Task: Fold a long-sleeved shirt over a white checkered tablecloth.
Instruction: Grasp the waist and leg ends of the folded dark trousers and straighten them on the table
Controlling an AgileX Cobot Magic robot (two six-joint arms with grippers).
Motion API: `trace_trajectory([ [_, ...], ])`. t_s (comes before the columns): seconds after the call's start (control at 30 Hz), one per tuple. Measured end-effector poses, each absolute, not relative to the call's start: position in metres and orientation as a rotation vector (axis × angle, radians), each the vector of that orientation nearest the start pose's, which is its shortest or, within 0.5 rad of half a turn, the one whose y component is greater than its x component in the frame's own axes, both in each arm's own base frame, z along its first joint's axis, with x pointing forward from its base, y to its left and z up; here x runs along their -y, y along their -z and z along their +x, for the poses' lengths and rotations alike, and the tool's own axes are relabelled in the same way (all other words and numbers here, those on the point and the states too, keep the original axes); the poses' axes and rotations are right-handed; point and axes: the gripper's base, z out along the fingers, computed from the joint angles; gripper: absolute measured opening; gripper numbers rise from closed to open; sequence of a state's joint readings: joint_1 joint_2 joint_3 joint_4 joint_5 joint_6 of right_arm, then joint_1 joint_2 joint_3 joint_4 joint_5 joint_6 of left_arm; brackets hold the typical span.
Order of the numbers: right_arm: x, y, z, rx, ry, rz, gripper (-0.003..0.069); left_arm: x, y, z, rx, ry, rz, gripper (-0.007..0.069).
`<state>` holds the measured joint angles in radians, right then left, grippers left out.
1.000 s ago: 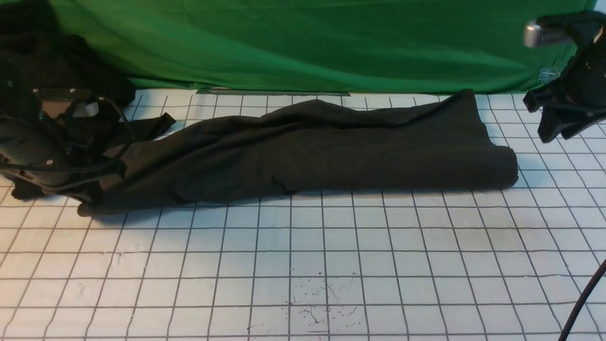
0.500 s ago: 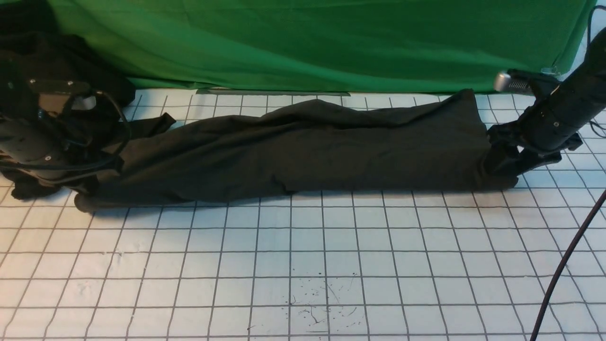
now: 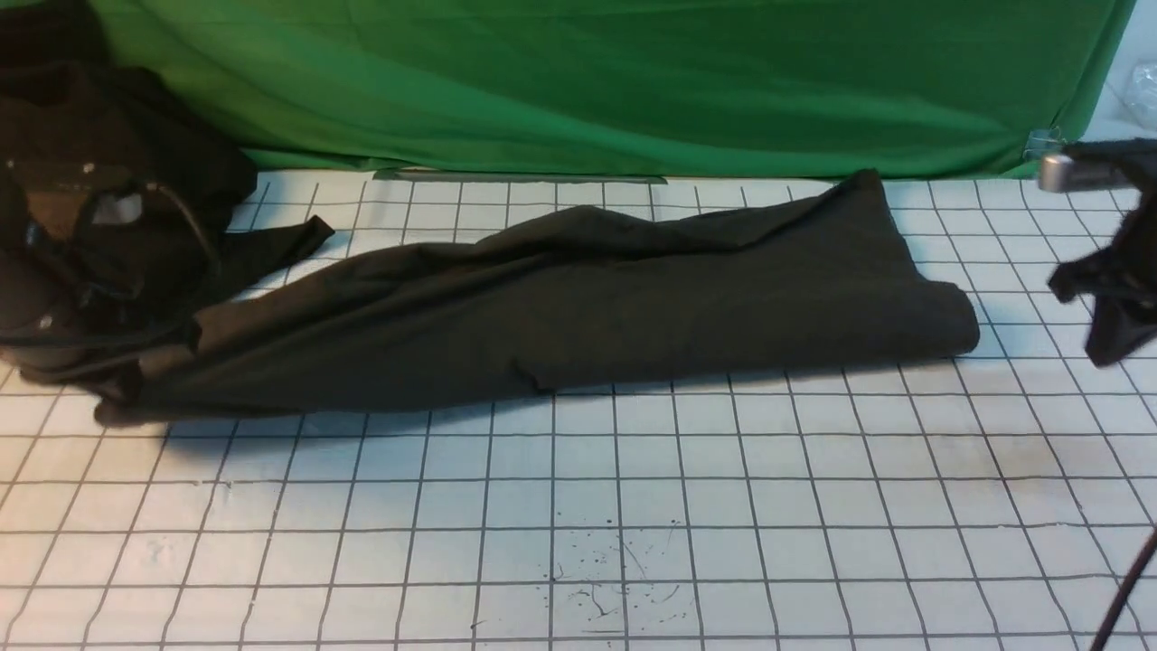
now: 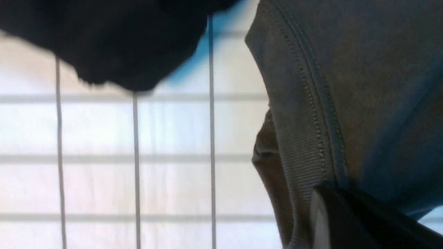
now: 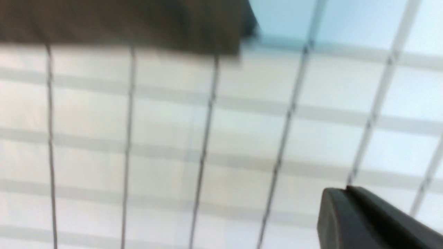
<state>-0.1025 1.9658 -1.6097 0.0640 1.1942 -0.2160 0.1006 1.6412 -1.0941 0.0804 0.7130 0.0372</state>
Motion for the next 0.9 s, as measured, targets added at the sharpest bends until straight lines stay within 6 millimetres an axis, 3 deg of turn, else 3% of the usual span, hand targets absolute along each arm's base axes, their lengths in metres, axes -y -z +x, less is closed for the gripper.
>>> trace_trajectory([
  [0.1,0.038,-0.232,0.366,-3.039,-0.05,-0.109,0.0006,-0.042,-0.214,0.298,-2.754,-0.141,-0.062,0.0021],
  [0.2,0.037,-0.235,0.353,-3.003,-0.047,-0.096,0.0016,-0.047,-0.214,0.288,-2.722,-0.16,-0.083,0.0021],
  [0.3,0.033,-0.246,0.356,-2.9,-0.094,-0.081,0.0061,-0.058,-0.221,0.284,-2.651,-0.172,-0.139,0.0021],
  [0.43,0.024,-0.261,0.381,-2.771,-0.265,-0.122,0.0237,-0.065,-0.224,0.285,-2.605,-0.171,-0.183,0.0021],
  [0.5,0.021,-0.262,0.405,-2.721,-0.348,-0.135,0.0373,-0.065,-0.225,0.285,-2.593,-0.167,-0.189,0.0021],
  [0.57,0.018,-0.256,0.426,-2.71,-0.426,-0.13,0.0457,-0.065,-0.225,0.285,-2.592,-0.166,-0.189,0.0021],
  [0.77,0.011,-0.215,0.473,-2.782,-0.613,-0.172,0.0526,-0.065,-0.225,0.284,-2.594,-0.163,-0.186,0.0021],
  [0.9,-0.002,-0.198,0.483,-2.805,-0.641,-0.207,0.0528,-0.065,-0.224,0.284,-2.596,-0.162,-0.187,0.0021],
])
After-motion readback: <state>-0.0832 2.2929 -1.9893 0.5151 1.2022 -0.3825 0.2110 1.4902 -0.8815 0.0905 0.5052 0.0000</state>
